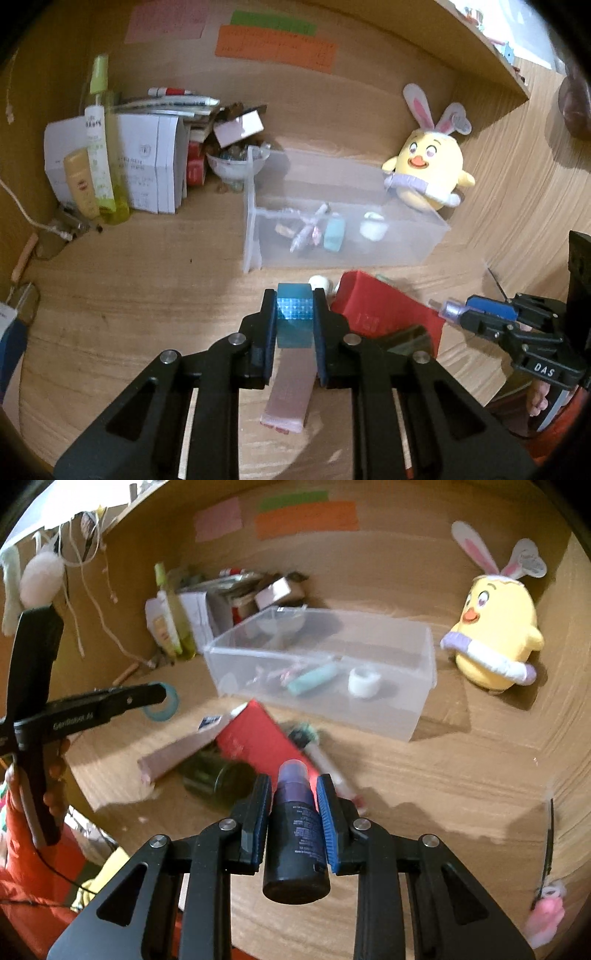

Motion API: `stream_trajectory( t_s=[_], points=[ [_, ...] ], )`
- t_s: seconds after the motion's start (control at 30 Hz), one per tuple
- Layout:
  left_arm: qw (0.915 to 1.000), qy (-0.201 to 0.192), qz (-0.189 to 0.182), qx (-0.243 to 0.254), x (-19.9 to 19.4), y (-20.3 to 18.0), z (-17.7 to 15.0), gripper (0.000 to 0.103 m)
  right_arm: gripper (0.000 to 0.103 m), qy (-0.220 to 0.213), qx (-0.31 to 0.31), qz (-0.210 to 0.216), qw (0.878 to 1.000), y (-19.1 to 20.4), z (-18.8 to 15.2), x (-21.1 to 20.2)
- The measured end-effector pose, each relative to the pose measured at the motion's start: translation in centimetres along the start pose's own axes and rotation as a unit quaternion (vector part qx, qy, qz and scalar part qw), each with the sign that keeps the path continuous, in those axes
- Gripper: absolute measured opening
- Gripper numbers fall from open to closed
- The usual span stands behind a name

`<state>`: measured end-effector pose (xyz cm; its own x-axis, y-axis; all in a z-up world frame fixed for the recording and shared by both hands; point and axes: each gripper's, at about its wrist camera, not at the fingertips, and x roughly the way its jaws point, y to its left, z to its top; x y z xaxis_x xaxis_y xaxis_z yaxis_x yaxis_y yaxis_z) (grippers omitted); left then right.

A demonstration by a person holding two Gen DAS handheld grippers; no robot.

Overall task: Organize objects
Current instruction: 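Carry the spray bottle and teal item over the clear box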

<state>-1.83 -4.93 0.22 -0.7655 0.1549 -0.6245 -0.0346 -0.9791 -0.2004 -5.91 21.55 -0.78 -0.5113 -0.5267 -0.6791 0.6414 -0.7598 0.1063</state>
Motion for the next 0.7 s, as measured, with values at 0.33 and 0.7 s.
stream_trajectory(
  t_s=[0.33, 0.7],
  points=[
    [0.9998, -0.019, -0.010, 0.001, 0.5, -0.3, 2.6, 0.018, 0.023, -0.046, 0.012, -0.006, 0.999, -1.7, 3.6, -0.3],
    [0.9992, -0.036, -0.016, 0.003, 1.9, -1.0, 6.2, 0.018, 0.023, -0.075, 0.019, -0.012, 0.997, -3.8, 7.7, 0.6]
  ],
)
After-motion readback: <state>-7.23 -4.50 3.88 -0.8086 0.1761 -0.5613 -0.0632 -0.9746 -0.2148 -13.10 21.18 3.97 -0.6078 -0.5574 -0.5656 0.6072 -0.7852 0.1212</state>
